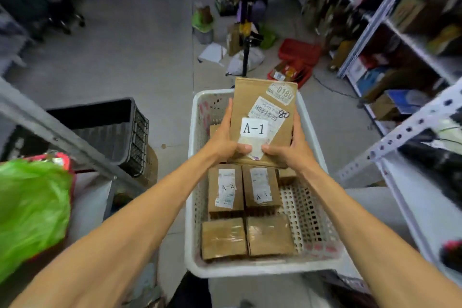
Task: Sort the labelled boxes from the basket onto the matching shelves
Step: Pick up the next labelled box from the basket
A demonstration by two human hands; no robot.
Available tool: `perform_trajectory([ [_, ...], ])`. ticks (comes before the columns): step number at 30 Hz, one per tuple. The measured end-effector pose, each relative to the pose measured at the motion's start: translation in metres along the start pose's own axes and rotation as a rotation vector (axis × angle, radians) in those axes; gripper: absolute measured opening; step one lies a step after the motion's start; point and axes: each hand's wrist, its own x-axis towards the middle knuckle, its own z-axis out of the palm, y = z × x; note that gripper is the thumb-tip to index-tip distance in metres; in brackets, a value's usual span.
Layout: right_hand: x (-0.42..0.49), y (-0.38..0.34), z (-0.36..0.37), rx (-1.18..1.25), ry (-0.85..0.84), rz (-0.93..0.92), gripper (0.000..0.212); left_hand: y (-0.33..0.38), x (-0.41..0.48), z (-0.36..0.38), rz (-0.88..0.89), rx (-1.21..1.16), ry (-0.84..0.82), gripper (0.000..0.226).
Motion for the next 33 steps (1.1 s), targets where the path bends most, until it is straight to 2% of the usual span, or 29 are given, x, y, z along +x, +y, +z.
perform_trajectory([
  [8, -0.115, -0.040, -0.025, -0.011, -0.041, -0.106, 0.124, 0.042, -0.112, 0.035, 0.027, -0.046, 0.037, 0.125],
  [13, -0.168, -0.048, -0.030, 0.022, -0.027, -0.156, 0.122, 0.056, -0.156, 0.049, 0.079, -0.013, -0.008, 0.126],
  [21, -0.257, -0.037, -0.042, -0.027, 0.142, -0.102, 0.123, 0.059, -0.210, 0.077, 0.180, 0.093, -0.168, 0.118],
  [25, -0.308, -0.028, -0.047, -0.057, 0.244, -0.061, 0.134, 0.058, -0.236, 0.100, 0.218, 0.092, -0.259, 0.114],
  [28, -0.347, -0.008, -0.055, -0.028, 0.339, -0.050, 0.130, 0.050, -0.257, 0.123, 0.260, 0.079, -0.340, 0.109],
  [30, -0.374, 0.004, -0.061, -0.018, 0.398, -0.049, 0.125, 0.041, -0.270, 0.143, 0.274, 0.094, -0.398, 0.109],
  [33, -0.415, 0.019, -0.067, -0.010, 0.489, -0.013, 0.129, 0.035, -0.284, 0.176, 0.269, 0.134, -0.509, 0.117],
])
